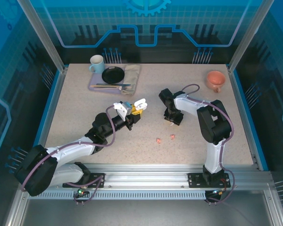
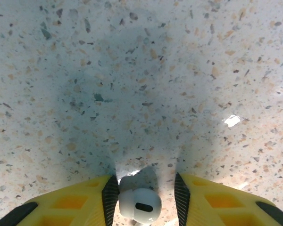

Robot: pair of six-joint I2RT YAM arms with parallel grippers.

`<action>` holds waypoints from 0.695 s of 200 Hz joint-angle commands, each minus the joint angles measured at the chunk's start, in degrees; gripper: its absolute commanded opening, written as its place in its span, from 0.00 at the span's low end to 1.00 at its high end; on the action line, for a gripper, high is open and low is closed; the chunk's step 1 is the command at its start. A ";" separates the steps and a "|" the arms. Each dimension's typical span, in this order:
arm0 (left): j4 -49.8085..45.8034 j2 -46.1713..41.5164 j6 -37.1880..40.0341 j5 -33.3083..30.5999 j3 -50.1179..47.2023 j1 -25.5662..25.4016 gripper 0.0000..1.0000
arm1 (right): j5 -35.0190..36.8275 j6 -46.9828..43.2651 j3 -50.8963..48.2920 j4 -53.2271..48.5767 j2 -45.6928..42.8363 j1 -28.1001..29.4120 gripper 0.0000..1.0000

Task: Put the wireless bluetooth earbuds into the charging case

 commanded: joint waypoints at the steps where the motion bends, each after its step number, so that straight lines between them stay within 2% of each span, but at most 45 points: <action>1: 2.39 -0.35 -0.35 0.63 0.99 0.00 0.00 | 0.60 2.17 -1.84 1.36 -0.90 0.24 0.40; 139: 2.41 -0.78 -0.44 0.50 0.77 -0.01 0.00 | -0.35 2.70 -2.09 1.50 -2.41 1.32 0.40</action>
